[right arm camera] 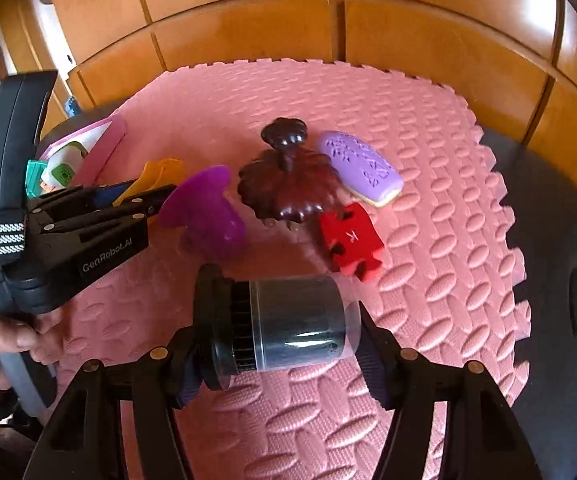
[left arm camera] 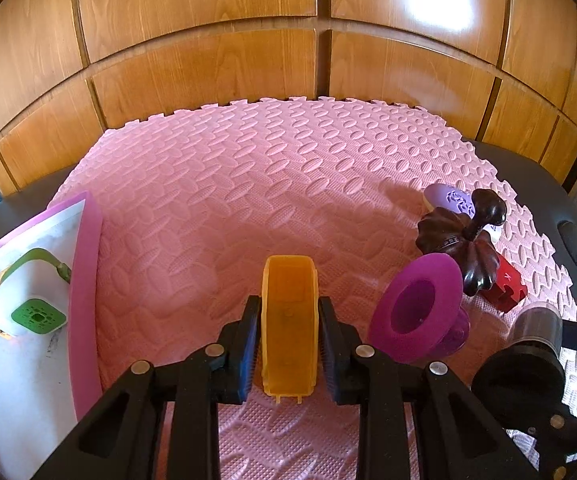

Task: Organize rigid objects
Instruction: 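Carry the yellow piece into the box and open the left tool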

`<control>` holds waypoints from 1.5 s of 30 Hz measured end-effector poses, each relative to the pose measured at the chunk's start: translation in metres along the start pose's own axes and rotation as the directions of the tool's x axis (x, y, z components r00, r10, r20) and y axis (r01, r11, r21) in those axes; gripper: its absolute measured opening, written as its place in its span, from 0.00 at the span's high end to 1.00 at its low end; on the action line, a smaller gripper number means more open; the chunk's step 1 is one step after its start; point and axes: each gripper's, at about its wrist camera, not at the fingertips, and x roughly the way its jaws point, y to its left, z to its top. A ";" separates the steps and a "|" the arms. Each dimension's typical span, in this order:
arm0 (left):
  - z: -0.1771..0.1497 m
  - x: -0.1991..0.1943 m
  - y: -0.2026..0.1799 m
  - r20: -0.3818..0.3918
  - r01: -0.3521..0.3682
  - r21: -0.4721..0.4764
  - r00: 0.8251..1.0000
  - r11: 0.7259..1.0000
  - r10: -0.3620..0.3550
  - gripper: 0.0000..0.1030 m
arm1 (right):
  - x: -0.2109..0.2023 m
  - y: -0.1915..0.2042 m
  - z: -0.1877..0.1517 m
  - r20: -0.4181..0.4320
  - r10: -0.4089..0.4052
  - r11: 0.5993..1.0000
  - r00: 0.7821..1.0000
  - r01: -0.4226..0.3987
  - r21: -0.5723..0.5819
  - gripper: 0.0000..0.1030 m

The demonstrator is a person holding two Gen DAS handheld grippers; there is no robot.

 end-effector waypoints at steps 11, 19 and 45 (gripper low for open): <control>0.001 -0.043 0.001 0.077 0.025 -0.014 0.997 1.000 -0.024 0.74 | 0.001 -0.003 0.000 0.019 0.002 1.000 1.000 -0.002 -0.008 0.37; 0.000 -0.101 0.021 0.145 -0.009 -0.067 0.989 0.998 0.018 0.74 | 0.001 -0.006 -0.003 0.012 0.023 1.000 1.000 -0.023 0.019 0.37; -0.060 -0.130 0.155 0.049 -0.146 -0.326 0.984 0.934 0.171 0.74 | 0.000 0.005 -0.005 0.066 -0.040 0.999 0.997 0.042 -0.027 0.37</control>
